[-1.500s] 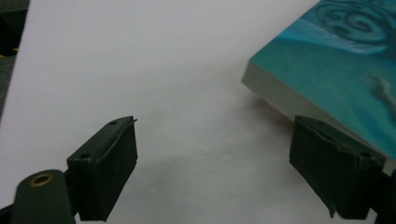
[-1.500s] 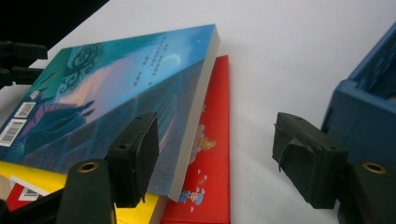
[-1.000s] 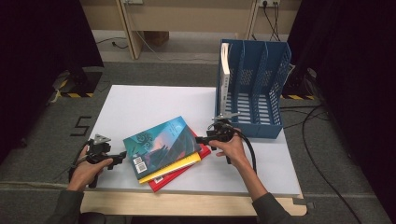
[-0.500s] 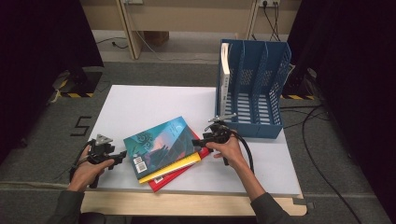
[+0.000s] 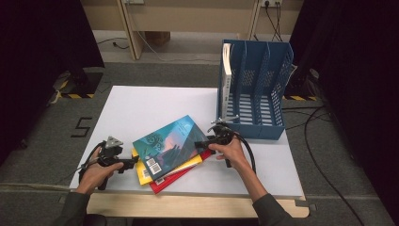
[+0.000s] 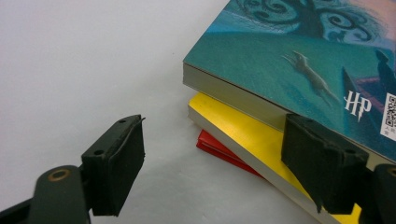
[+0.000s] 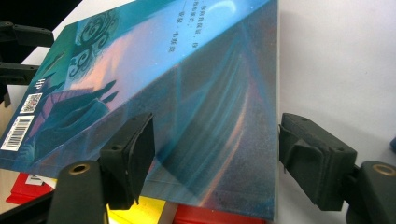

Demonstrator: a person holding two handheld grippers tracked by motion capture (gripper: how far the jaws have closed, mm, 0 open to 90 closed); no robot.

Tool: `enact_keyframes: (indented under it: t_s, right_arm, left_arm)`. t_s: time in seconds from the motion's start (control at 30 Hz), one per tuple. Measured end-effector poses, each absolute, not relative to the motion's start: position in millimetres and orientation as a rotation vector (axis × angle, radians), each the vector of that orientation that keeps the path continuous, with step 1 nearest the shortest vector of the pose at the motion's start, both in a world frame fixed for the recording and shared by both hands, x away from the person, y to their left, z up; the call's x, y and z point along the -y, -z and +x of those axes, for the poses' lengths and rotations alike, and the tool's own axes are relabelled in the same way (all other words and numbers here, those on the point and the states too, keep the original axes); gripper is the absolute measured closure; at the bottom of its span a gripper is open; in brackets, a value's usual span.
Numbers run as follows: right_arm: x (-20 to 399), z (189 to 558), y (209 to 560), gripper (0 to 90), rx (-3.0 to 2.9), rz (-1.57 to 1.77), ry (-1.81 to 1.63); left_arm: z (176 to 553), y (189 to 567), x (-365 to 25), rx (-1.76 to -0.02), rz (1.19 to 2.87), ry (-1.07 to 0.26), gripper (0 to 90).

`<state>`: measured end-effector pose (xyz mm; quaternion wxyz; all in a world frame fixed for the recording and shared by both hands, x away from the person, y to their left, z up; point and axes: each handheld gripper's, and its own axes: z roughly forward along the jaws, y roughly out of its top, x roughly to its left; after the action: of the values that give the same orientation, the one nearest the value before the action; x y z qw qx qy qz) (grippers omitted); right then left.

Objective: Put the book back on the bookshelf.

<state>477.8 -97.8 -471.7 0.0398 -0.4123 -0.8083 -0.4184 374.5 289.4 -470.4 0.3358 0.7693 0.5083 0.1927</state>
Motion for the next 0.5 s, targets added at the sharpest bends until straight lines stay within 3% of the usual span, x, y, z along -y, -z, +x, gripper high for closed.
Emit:
enact_keyframes:
  t_s: [0.5]
  right_arm:
    - [98.9,482.8,481.9,30.9,2.330,-1.287,1.292]
  left_arm:
    - [374.9,473.0,-290.2,-1.338,1.989,-0.470,20.1]
